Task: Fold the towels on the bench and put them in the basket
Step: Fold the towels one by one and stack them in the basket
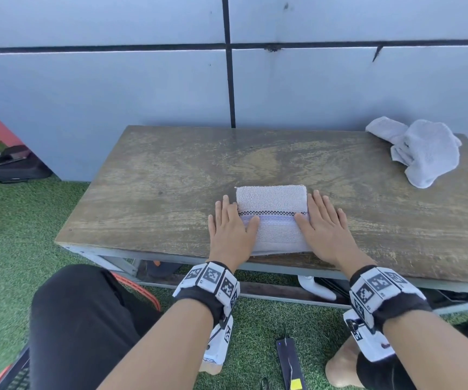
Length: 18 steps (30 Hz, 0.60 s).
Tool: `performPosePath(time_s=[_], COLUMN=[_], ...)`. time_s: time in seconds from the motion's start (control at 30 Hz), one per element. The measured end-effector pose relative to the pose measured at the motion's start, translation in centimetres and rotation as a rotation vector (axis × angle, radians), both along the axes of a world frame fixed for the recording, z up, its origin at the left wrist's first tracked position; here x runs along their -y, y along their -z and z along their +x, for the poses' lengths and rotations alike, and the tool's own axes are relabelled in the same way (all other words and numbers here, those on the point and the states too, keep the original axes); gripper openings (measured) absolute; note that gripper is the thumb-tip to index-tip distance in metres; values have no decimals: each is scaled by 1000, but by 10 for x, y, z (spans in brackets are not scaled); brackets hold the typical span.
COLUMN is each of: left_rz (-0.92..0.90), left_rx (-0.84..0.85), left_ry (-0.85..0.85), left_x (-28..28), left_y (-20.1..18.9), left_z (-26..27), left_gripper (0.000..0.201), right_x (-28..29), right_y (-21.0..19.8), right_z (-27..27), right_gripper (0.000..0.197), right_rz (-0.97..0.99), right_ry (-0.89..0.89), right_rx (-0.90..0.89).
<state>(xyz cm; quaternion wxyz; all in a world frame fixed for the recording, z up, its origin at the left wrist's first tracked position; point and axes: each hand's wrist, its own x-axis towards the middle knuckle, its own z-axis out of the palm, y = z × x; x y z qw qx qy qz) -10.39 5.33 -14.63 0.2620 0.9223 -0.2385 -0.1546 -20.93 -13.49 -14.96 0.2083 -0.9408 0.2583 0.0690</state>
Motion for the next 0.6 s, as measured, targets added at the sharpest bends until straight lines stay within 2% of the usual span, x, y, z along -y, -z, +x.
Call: performPosePath(time_s=[0.17,0.27,0.37,0.43,0.53,0.6], left_rz=[33,77,-189,-346,-491,-588], left_rx=[12,-36,-257,-376,-331,-279], left_ry=[-45,-31,-10,0,-16,-117], left_x=[11,15,7,-4,-36,-66], left_y=[-13,-30,-59,-83,-121,-144], left_z=[-5,1,3,6,12,19], left_gripper=[51,22,36,31,21,16], right_x=[-5,-11,-24,-38,-67,-92], right_y=[-6,-12,-30,-48,-83,-111], right_z=[-5,-3,-2,3,20,38], right_gripper=[61,65,47,44,45,43], right_rz=[75,169,339,500,683,719], right_ry=[34,70,183,230,192,129], right_rx=[53,99,227,322,486,563])
